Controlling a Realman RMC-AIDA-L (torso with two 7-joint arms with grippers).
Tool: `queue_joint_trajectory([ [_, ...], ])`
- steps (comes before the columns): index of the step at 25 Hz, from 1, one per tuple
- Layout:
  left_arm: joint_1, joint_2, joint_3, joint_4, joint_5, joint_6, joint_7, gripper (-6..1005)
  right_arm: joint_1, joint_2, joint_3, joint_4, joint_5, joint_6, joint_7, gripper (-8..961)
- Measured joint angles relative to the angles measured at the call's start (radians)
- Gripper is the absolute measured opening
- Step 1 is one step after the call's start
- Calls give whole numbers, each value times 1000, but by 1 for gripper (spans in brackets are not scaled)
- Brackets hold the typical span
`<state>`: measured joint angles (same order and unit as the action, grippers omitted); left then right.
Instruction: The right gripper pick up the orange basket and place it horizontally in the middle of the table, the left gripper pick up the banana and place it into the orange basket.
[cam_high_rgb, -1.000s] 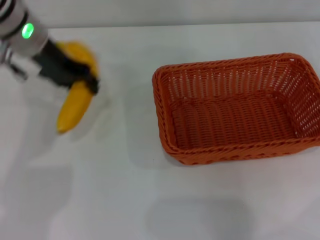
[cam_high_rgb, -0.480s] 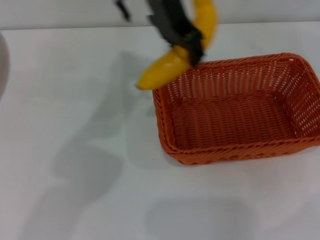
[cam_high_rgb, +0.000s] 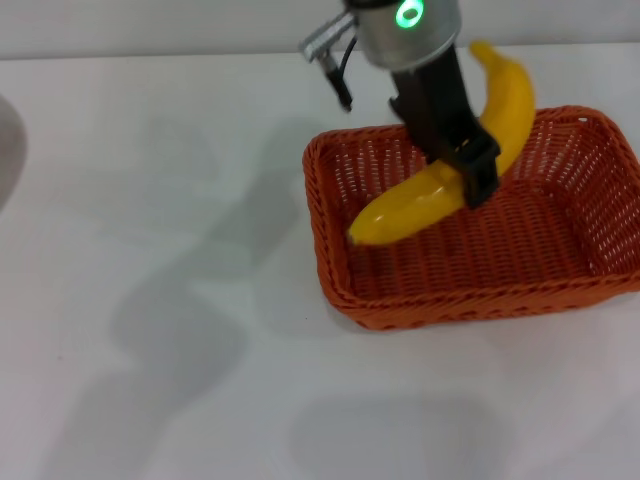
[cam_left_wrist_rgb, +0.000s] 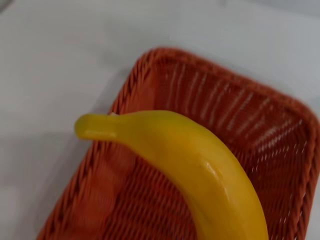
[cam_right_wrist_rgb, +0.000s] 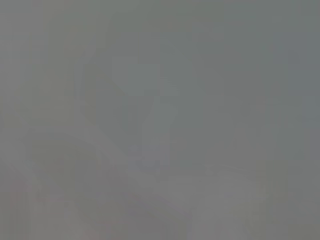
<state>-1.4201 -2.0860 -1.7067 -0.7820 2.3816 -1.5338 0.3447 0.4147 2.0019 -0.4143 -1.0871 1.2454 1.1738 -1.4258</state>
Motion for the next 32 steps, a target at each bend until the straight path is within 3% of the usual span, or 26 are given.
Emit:
queue_joint_trajectory([
  [9,90,-2,31,-54,-16,80,38,587,-9,6,0,9,11,11,-11,668],
  [16,117,-2,33,-77,-62,92,93,608,-10,4,-1,16,11,13,-13,668],
  [18,147,0,33,-127,-64,93,95,614,-14,3,-1,15,11,13,-15,668],
  [19,179,1,33,-175,-65,97,95,617,-18,3,-1,12,11,14,-21,667],
  [24,379,5,24,-413,-52,165,124,858,-42,4,-1,24,55,25,-73,667],
  [26,475,5,21,-502,-56,217,155,859,-59,4,6,38,94,34,-101,667],
  [31,822,6,-10,-714,-148,413,312,859,-77,-3,12,144,215,44,-222,667],
  [32,864,6,-17,-731,-179,439,345,859,-79,-5,11,159,228,49,-240,667],
])
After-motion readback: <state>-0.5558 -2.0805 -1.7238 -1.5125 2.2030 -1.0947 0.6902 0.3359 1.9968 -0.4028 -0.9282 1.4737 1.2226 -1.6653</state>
